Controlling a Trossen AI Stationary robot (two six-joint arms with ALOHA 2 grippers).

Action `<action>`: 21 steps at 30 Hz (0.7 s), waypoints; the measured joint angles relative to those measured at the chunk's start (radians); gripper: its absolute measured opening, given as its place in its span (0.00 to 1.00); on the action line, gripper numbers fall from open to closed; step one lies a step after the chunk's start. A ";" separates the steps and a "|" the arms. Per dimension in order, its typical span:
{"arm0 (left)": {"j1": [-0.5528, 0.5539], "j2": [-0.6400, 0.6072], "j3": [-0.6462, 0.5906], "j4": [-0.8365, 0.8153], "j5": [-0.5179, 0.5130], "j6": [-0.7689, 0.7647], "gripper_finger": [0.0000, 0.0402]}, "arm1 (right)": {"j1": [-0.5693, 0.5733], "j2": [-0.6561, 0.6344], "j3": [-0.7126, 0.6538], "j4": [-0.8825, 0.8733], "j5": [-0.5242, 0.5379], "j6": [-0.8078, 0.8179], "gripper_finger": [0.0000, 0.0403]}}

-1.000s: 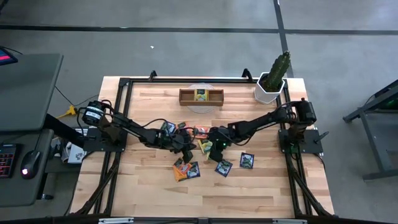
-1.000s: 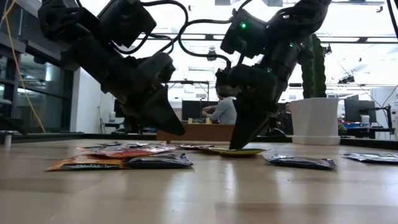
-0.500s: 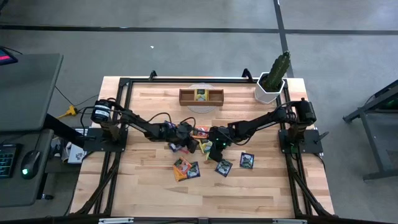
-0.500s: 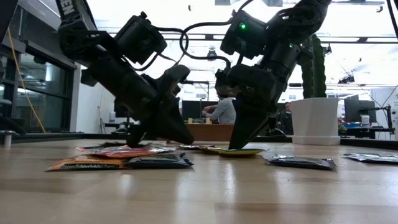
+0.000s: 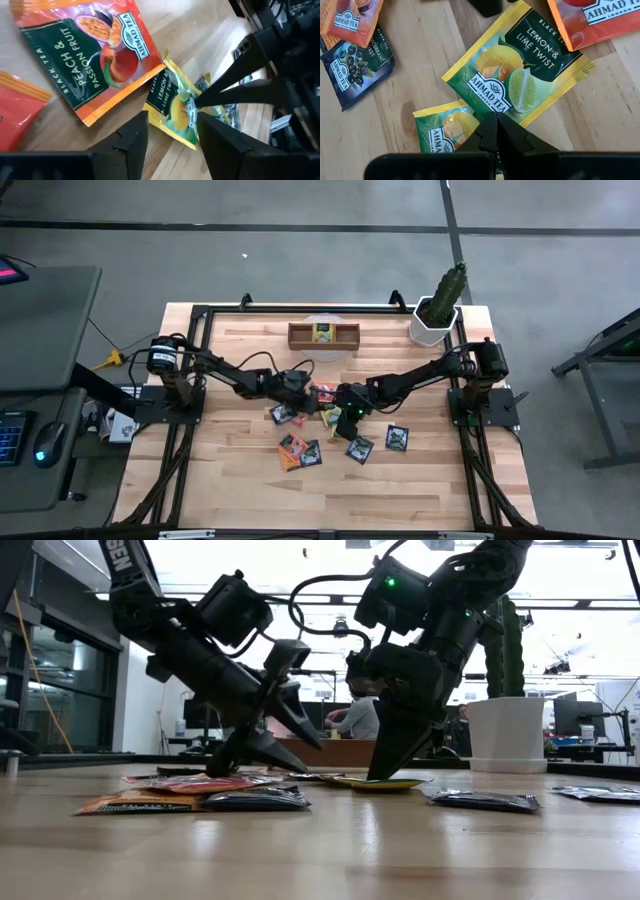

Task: Pick & Place Tea
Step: Put the top yellow tea bag in the middle compartment of the organizer

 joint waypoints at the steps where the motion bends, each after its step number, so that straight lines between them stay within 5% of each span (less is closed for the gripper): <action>1: 0.003 0.000 0.000 0.000 0.009 -0.006 0.42 | 0.000 0.000 0.000 0.001 -0.001 0.000 0.00; 21: 0.016 0.002 0.049 -0.227 0.066 -0.026 0.41 | 0.001 0.003 -0.002 0.047 0.002 0.000 0.00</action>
